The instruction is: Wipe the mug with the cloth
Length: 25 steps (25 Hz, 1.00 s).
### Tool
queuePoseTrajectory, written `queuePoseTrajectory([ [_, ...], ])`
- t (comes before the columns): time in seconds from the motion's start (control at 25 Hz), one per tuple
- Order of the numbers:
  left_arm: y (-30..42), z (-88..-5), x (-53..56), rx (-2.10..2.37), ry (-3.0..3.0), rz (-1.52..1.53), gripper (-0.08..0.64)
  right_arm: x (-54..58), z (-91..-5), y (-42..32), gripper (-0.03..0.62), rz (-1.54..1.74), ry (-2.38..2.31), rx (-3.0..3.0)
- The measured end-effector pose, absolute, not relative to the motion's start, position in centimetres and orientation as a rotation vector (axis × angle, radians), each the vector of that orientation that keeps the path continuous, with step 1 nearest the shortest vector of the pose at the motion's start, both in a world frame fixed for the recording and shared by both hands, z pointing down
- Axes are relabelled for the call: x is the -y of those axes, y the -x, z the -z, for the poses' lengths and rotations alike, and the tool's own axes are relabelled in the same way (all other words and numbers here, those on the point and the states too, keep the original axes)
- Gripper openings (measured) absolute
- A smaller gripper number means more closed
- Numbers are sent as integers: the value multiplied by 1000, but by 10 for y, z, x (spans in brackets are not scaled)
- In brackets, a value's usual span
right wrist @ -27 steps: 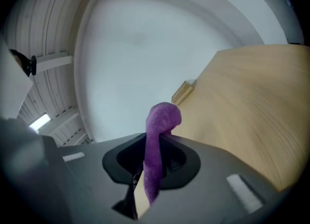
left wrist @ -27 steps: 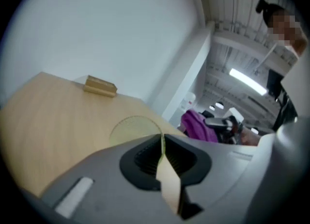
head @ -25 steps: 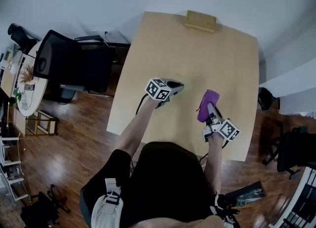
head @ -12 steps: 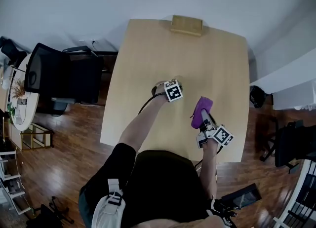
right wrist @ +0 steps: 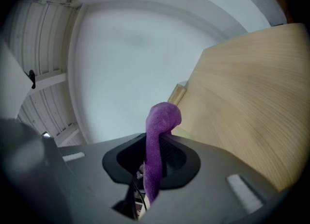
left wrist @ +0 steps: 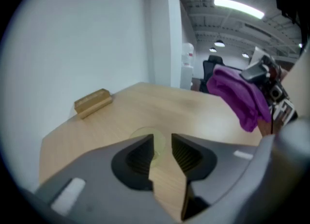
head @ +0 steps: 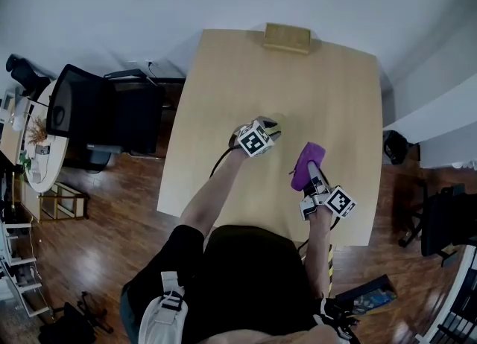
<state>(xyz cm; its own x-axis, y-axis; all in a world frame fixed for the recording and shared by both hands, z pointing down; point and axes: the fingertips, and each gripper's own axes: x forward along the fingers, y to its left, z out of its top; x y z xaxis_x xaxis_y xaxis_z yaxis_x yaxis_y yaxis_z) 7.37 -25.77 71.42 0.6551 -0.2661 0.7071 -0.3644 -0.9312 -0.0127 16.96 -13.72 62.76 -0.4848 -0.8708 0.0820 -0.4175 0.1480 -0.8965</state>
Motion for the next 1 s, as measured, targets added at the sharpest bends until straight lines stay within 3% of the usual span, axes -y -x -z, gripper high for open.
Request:
queuePoseTrajectory([
  [0.2, -44, -630, 223, 666, -2632, -355, 137, 133, -615, -173, 63, 1343, 1039, -1827],
  [0.32, 0, -578, 178, 625, -2367, 267, 135, 128, -599, -168, 63, 1350, 884, -1760],
  [0.44, 48, -565, 126, 593, -2127, 665, 110, 120, -585, -161, 63, 1371, 760, -1726],
  [1.0, 75, -480, 33, 431, -2153, 871, 92, 33, -528, -108, 63, 1255, 683, -1836],
])
